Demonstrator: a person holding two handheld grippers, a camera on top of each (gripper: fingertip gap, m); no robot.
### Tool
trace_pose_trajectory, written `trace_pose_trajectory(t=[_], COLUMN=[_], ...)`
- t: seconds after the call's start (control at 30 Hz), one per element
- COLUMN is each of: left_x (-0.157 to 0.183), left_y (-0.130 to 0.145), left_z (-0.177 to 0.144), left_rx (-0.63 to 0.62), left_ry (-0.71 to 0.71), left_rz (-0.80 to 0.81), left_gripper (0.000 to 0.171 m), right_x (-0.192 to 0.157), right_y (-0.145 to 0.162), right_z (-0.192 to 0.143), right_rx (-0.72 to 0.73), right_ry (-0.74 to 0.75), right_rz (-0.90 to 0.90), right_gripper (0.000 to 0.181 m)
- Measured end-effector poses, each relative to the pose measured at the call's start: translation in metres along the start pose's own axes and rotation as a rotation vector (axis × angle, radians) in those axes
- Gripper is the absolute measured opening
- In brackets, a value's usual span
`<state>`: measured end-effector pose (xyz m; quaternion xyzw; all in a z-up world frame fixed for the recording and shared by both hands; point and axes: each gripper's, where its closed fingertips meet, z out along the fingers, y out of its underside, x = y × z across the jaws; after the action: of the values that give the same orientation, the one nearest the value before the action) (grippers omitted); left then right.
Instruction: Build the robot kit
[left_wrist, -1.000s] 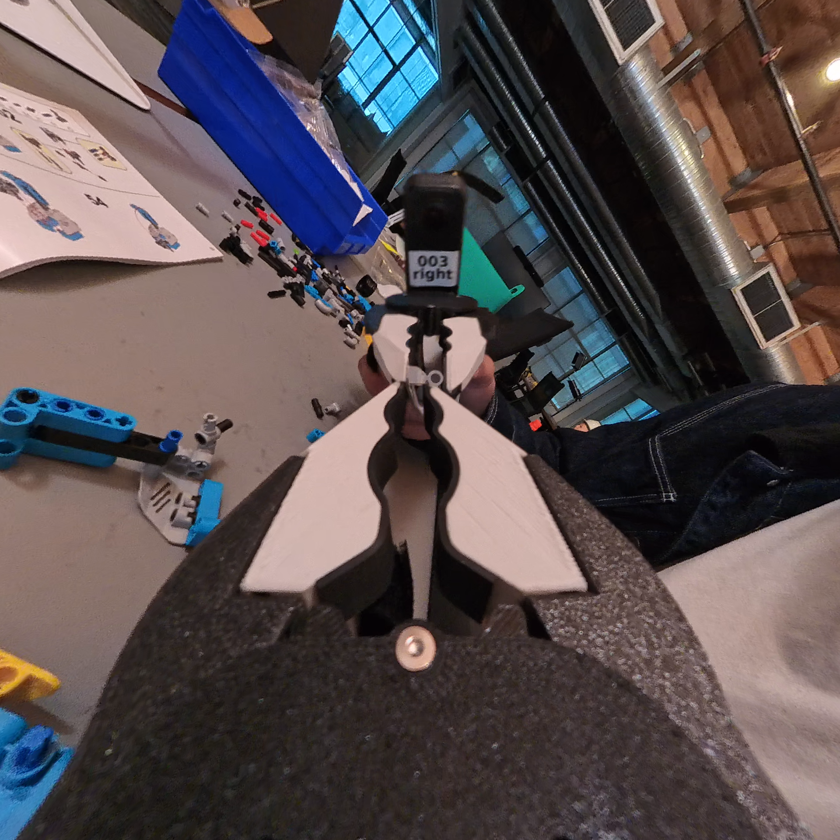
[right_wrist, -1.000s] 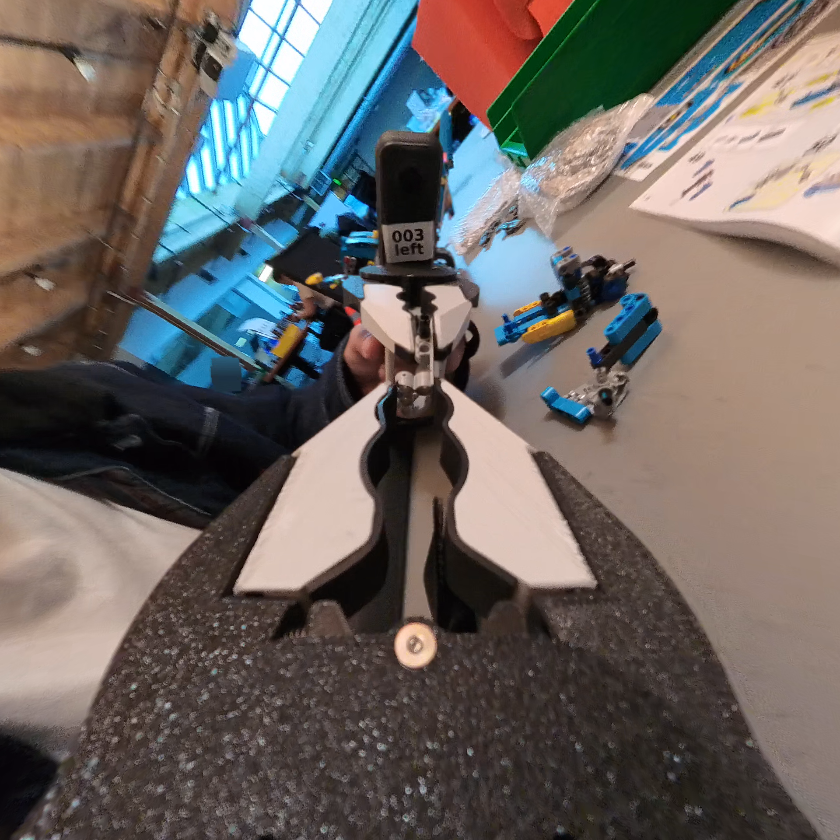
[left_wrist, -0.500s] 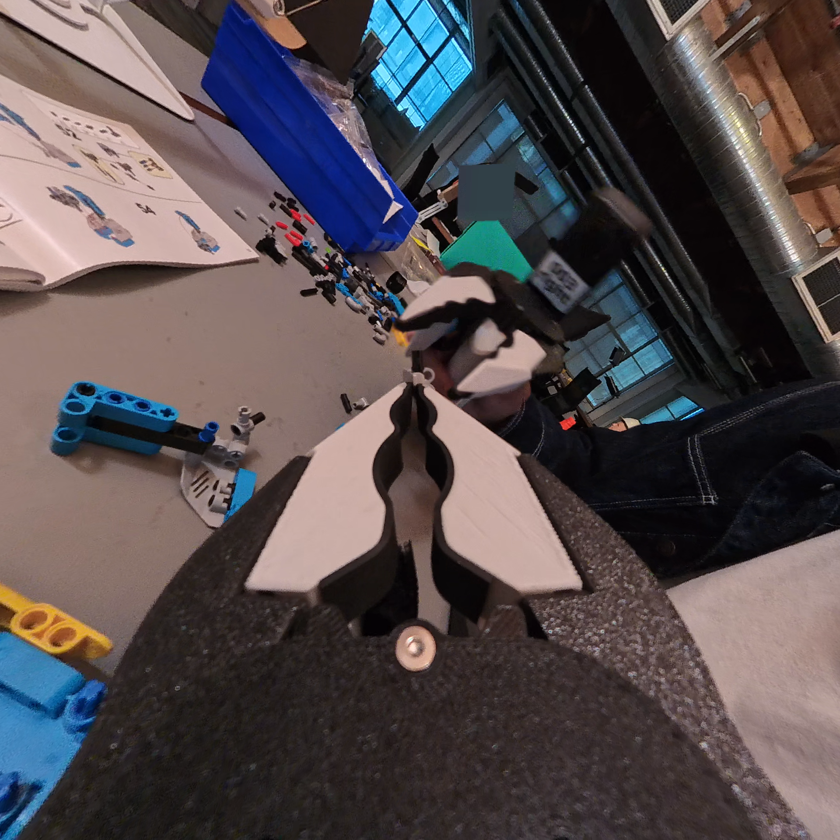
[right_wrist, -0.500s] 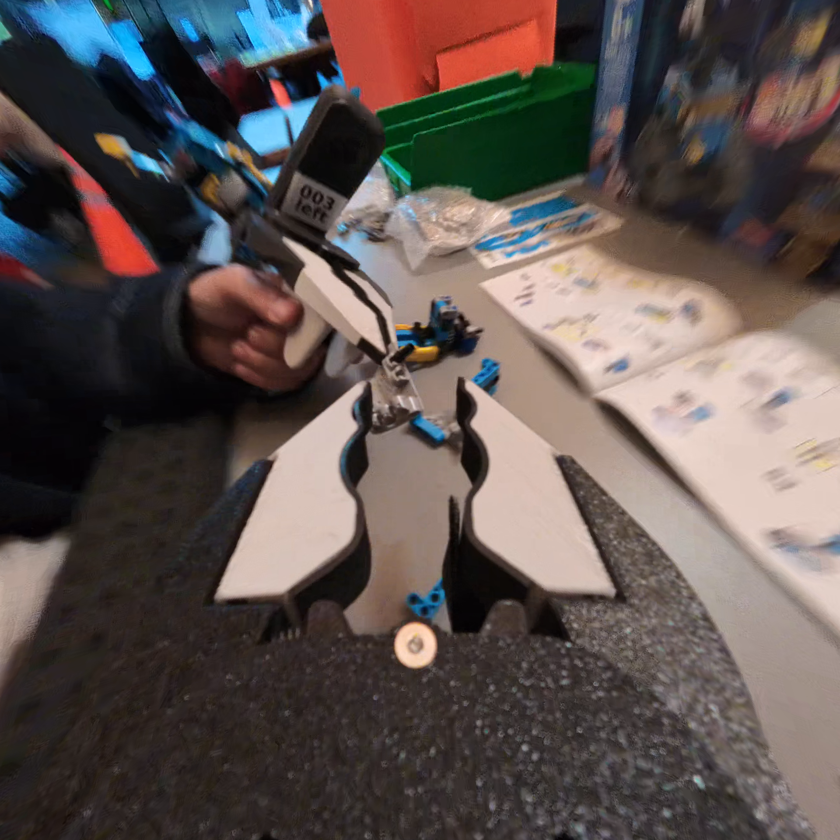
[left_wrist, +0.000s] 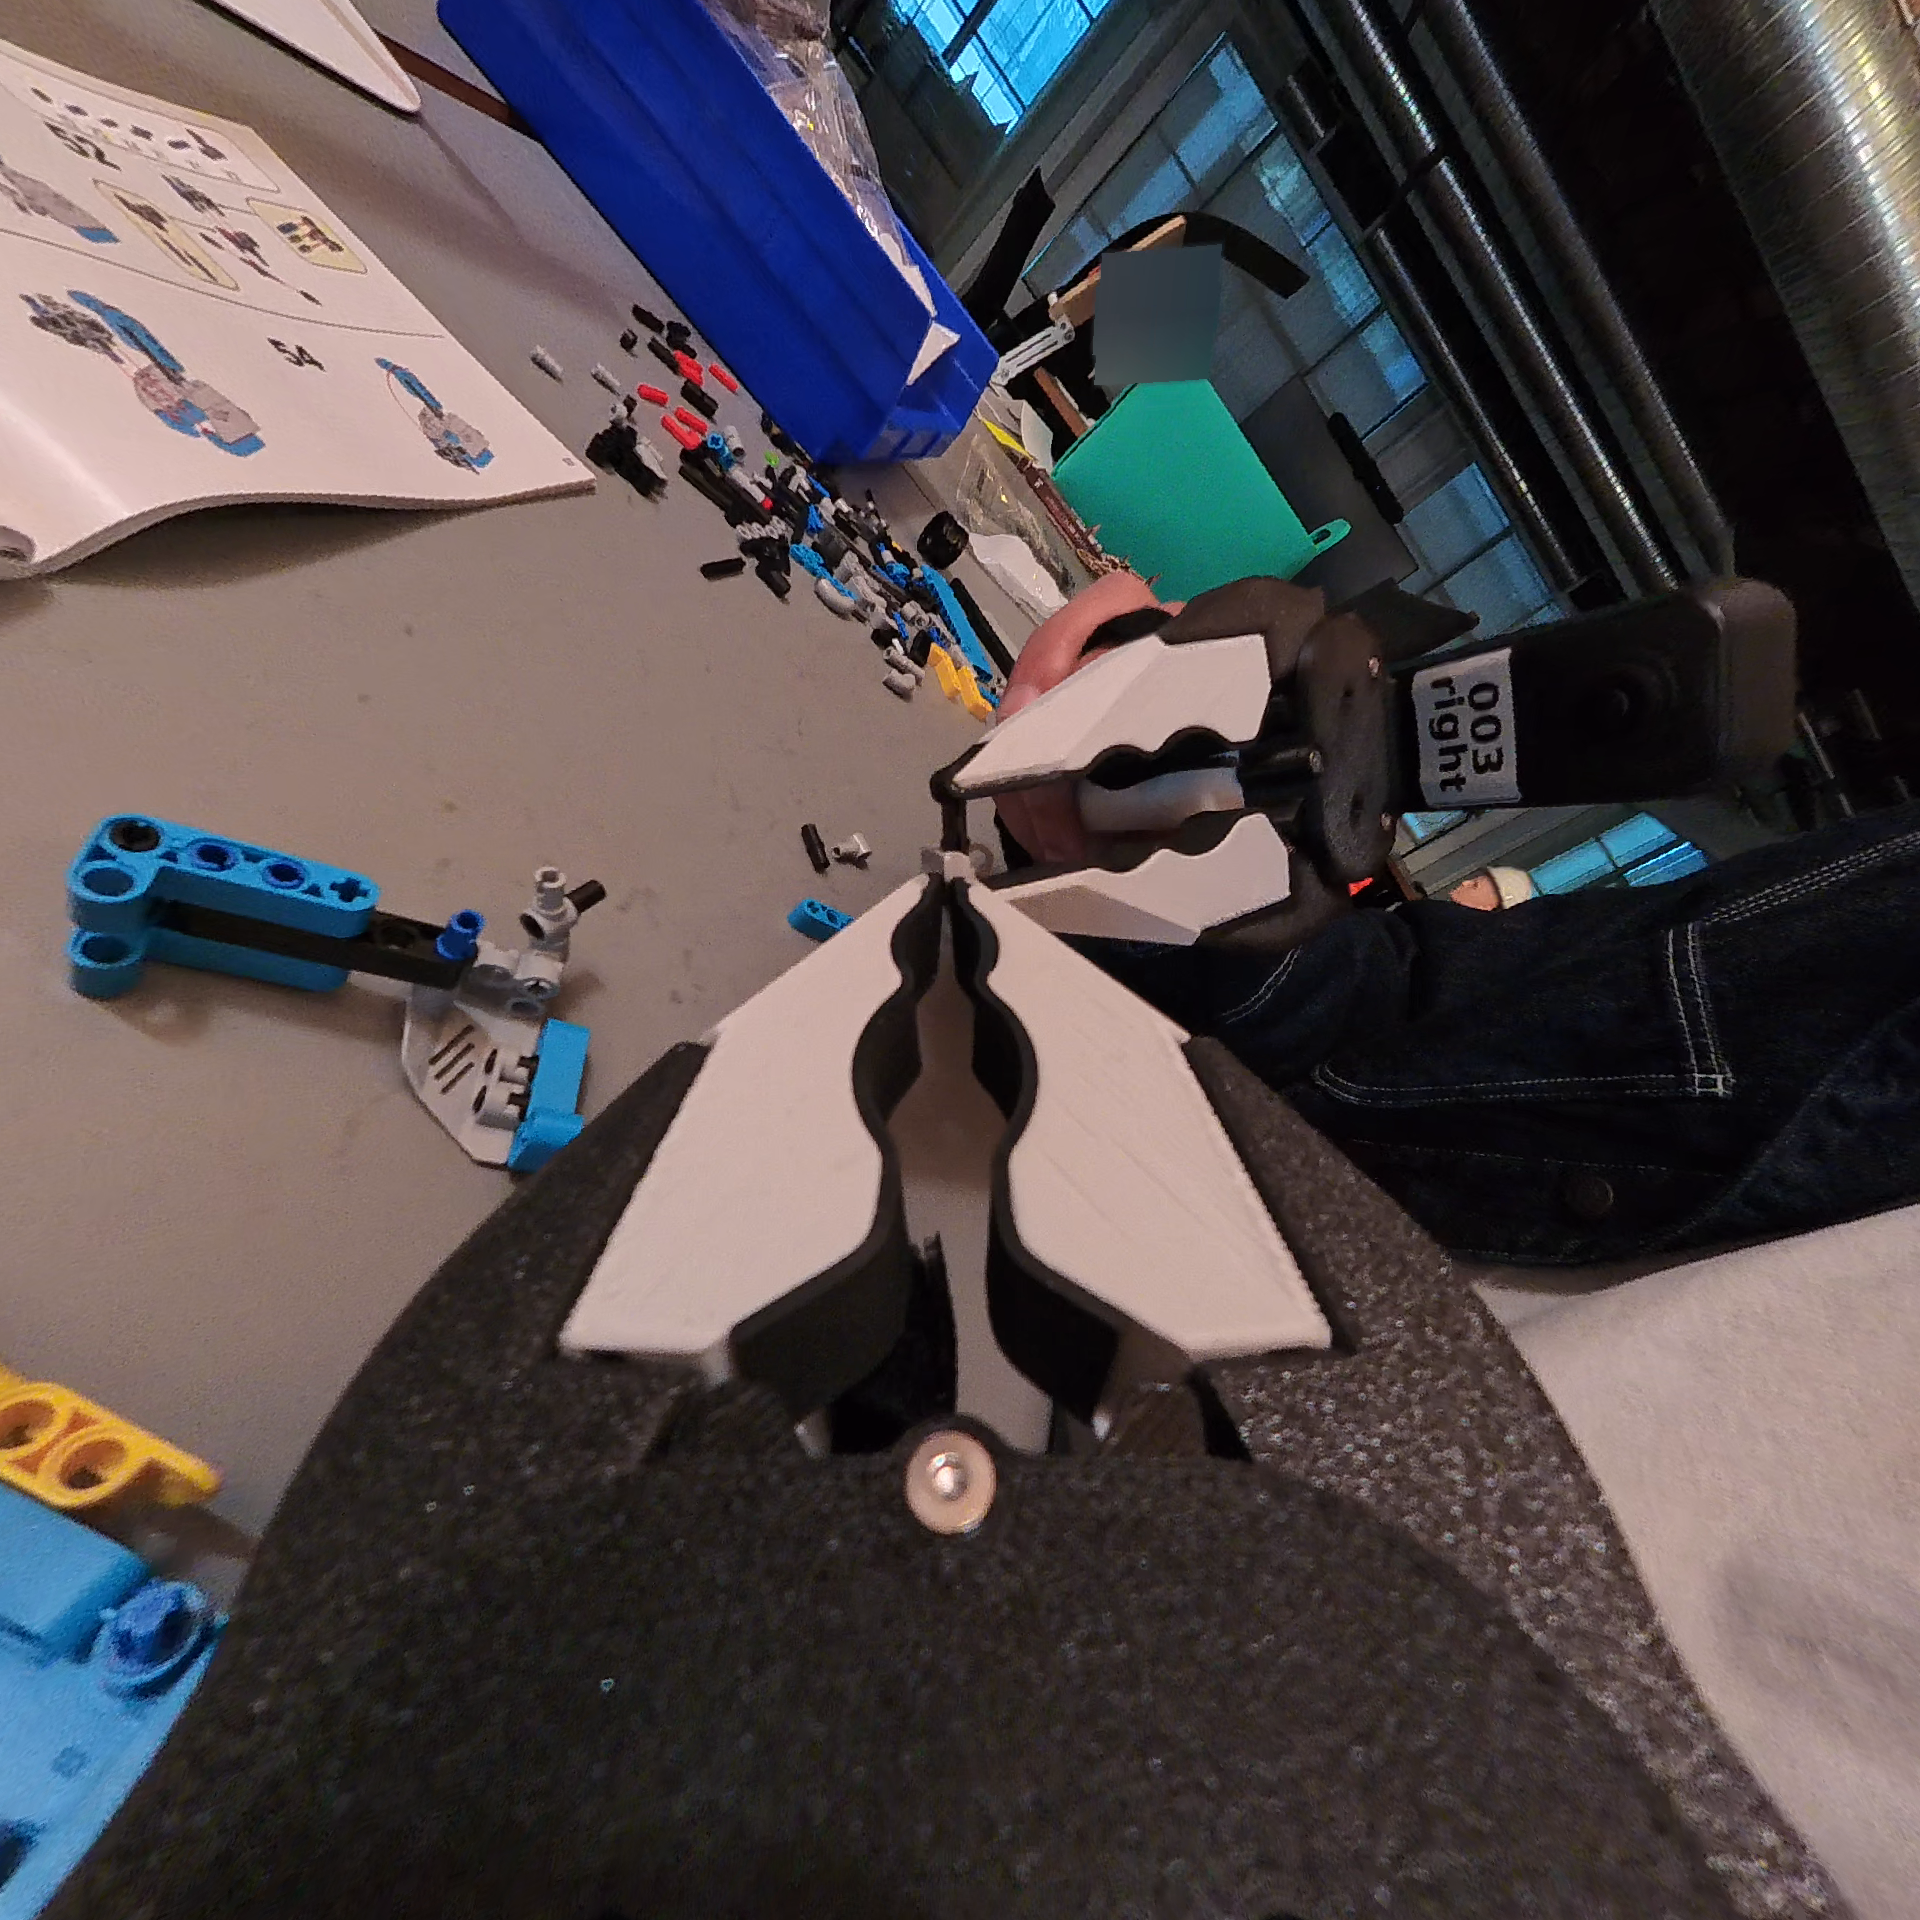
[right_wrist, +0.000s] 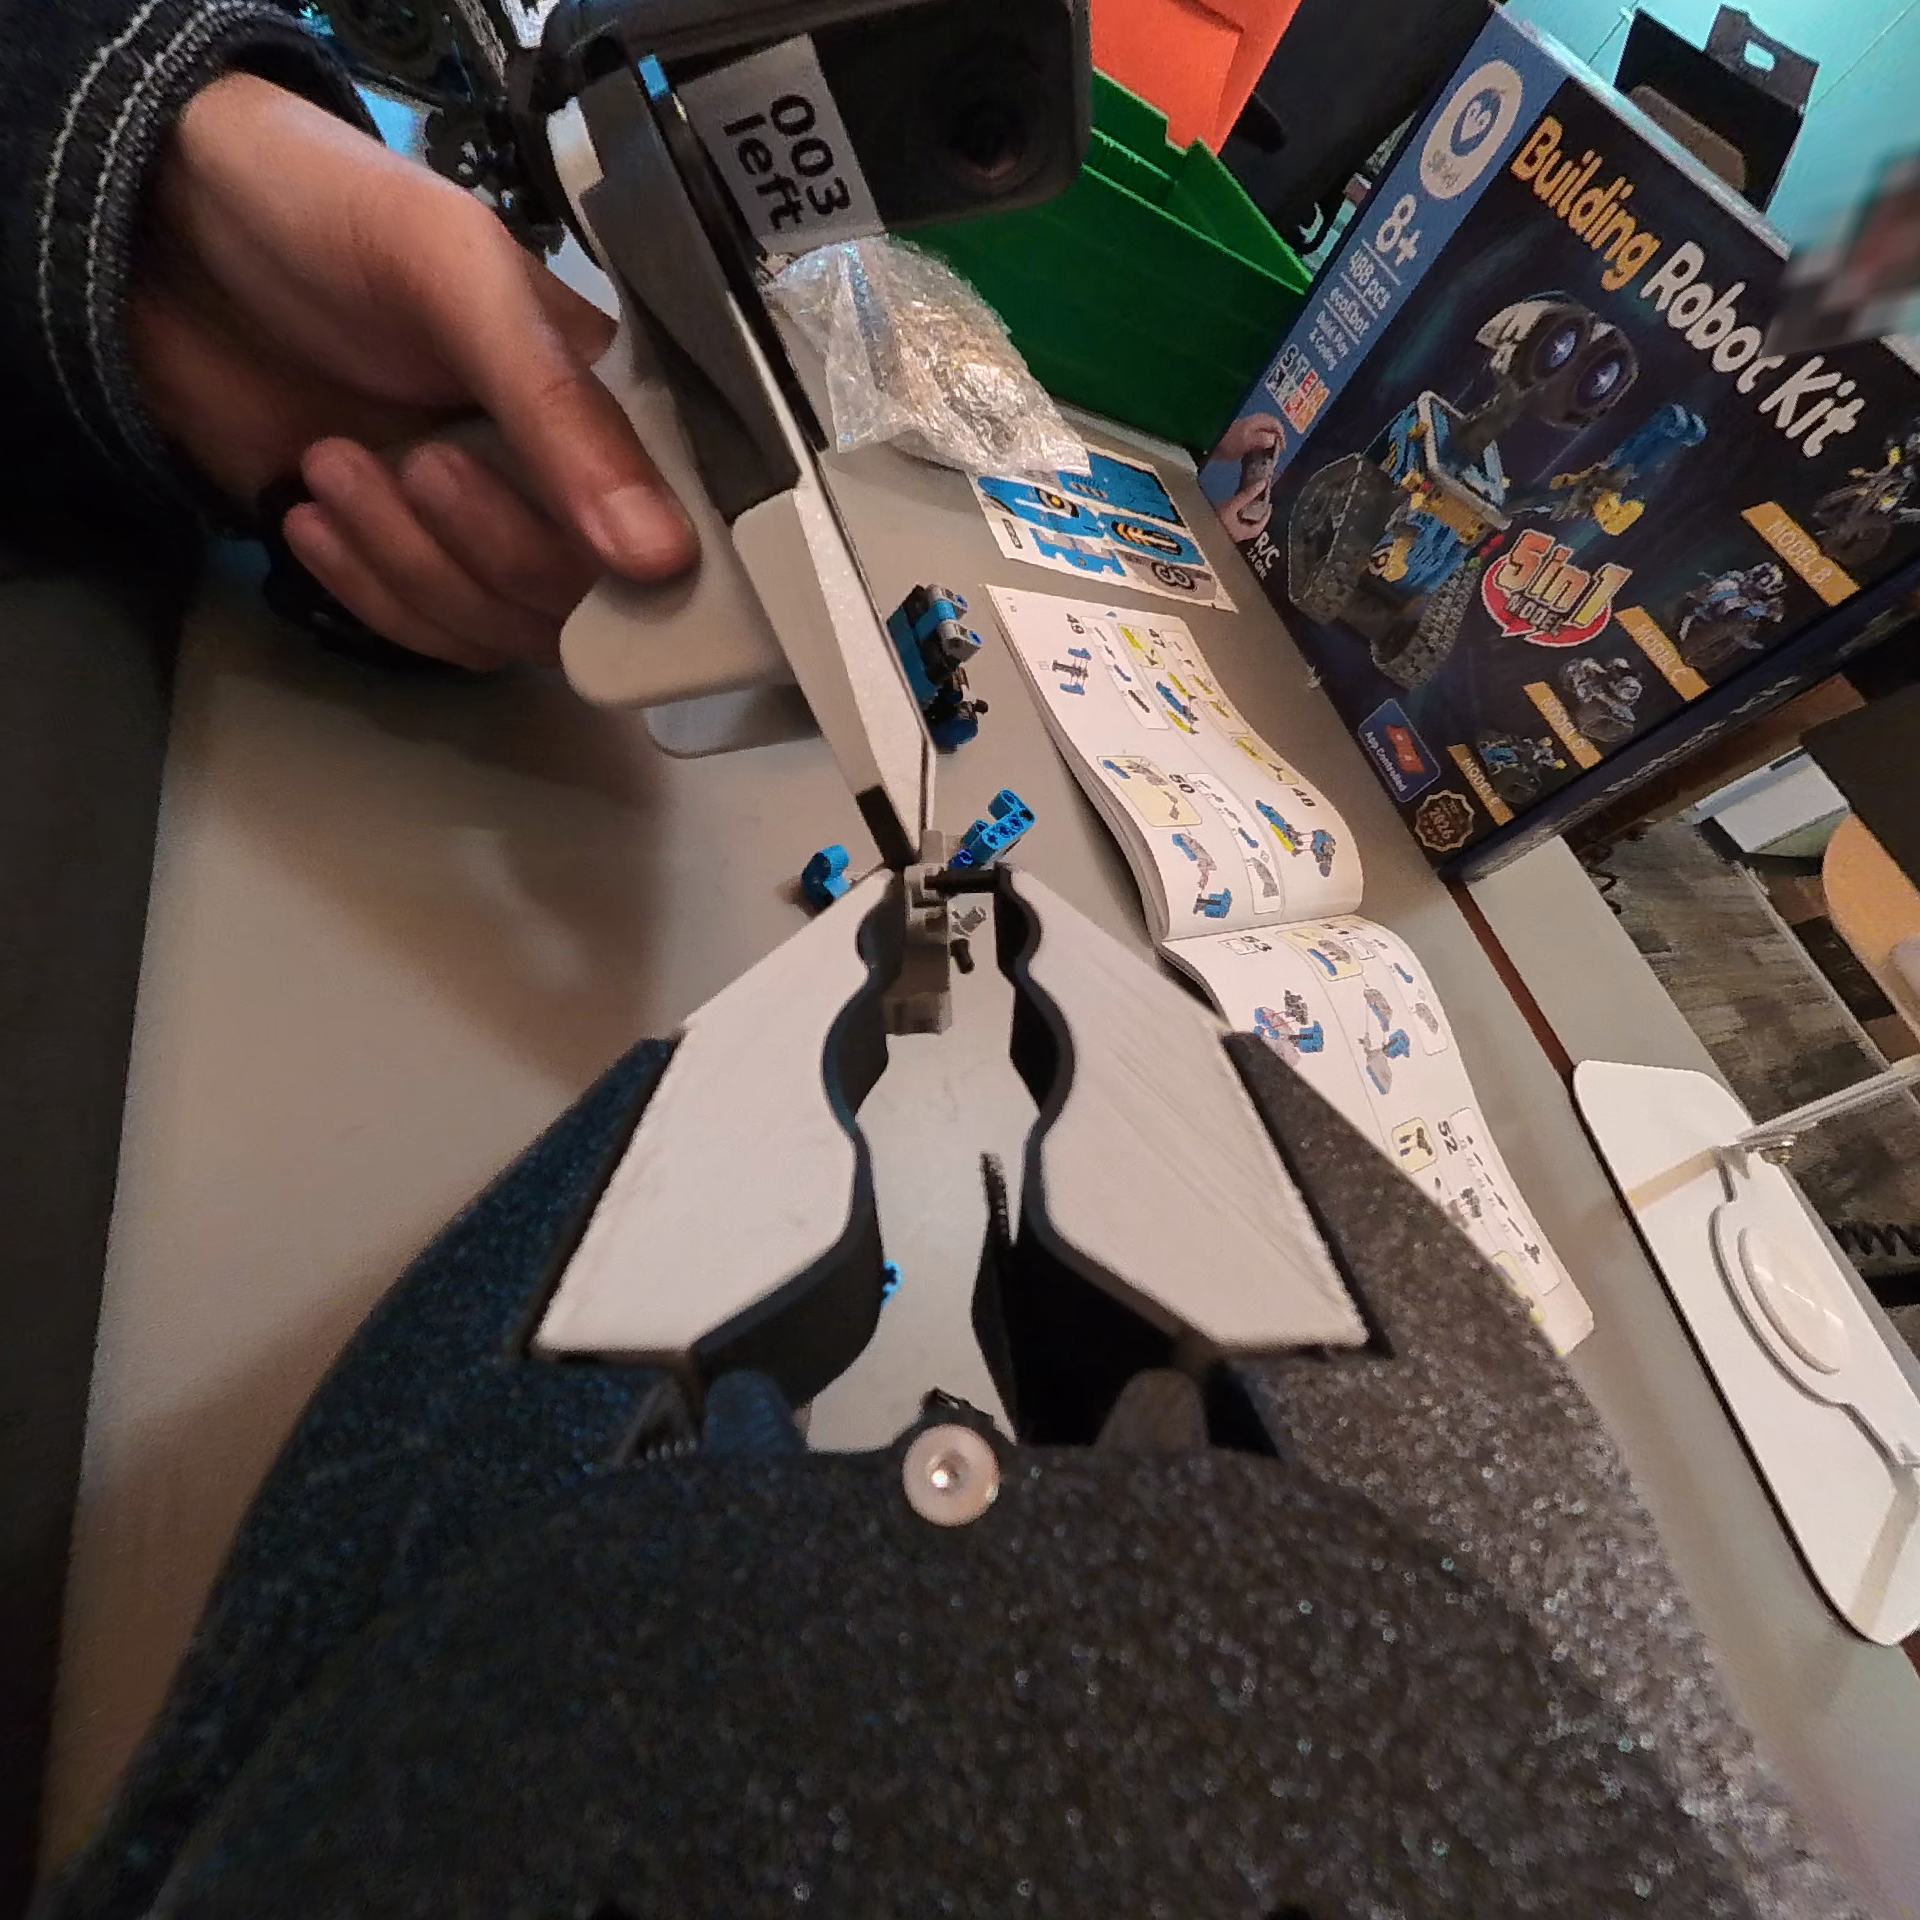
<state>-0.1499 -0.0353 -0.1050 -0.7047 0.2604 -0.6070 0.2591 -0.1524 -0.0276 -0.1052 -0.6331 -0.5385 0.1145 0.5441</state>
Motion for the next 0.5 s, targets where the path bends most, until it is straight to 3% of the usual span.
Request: trace_pose_trajectory(t=[0.27,0.5], left_x=[-0.002,-0.0029], left_y=[0.0019,-0.0053], left_z=[0.0006,-0.0027], left_rx=[-0.009,0.029], left_ry=[-0.047,-0.017], left_rz=[0.054,0.001], left_gripper=[0.0,0.0], right_x=[-0.003,0.0021], right_y=[0.0034,-0.001], right_z=[0.0009,0.0026], right_rx=[-0.057,-0.003], right_ry=[-0.016,-0.037], right_rz=[-0.039,0.138], right_gripper=[0.014,0.016])
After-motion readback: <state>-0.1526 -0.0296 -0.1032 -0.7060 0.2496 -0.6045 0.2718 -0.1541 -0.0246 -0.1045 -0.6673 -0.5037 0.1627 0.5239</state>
